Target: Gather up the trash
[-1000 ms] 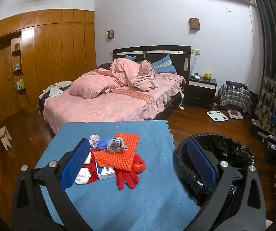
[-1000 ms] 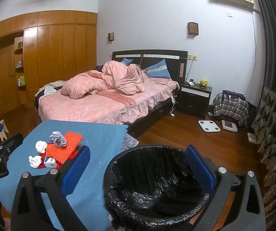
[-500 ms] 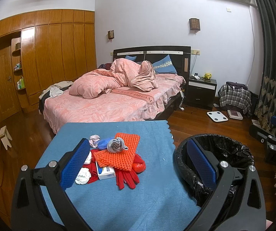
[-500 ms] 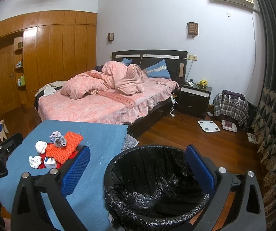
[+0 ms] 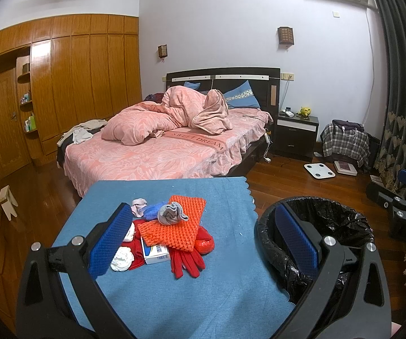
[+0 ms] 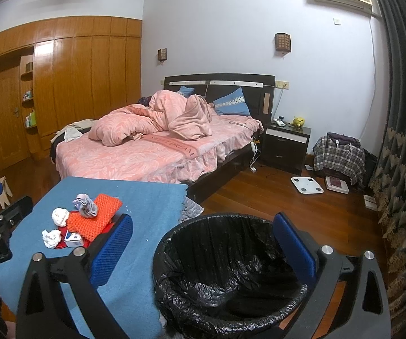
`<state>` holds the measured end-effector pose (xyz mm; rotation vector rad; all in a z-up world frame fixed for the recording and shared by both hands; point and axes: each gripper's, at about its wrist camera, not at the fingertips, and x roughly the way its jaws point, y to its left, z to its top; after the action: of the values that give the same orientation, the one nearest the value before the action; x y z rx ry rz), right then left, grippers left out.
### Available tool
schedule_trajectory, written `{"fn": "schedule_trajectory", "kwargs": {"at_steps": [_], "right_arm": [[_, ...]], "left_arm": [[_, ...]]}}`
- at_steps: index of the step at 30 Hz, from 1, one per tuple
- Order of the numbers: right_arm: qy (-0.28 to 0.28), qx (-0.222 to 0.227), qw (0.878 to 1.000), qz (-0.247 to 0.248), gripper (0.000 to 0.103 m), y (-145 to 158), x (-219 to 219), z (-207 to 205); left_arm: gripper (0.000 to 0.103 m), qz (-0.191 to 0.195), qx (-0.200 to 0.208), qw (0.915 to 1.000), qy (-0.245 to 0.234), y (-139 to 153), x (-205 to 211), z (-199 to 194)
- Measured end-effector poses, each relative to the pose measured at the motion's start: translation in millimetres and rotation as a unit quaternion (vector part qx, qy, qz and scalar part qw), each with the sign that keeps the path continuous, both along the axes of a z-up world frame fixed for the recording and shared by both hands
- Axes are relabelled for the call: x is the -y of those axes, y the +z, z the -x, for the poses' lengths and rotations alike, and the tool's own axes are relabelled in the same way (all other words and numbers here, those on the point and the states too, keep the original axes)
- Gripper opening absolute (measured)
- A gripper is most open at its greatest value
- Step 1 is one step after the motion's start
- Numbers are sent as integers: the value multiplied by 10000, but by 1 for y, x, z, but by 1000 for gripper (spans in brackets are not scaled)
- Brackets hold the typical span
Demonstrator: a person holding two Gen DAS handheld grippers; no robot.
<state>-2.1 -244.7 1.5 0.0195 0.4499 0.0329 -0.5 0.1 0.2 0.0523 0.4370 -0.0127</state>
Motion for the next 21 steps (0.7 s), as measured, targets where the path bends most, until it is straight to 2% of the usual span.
{"fn": "schedule_trajectory", "kwargs": {"at_steps": [21], "right_arm": [[-3, 4, 10000, -8, 97, 0, -1, -1]], "left_arm": [[98, 4, 0, 10000, -2, 0, 0, 0]]}}
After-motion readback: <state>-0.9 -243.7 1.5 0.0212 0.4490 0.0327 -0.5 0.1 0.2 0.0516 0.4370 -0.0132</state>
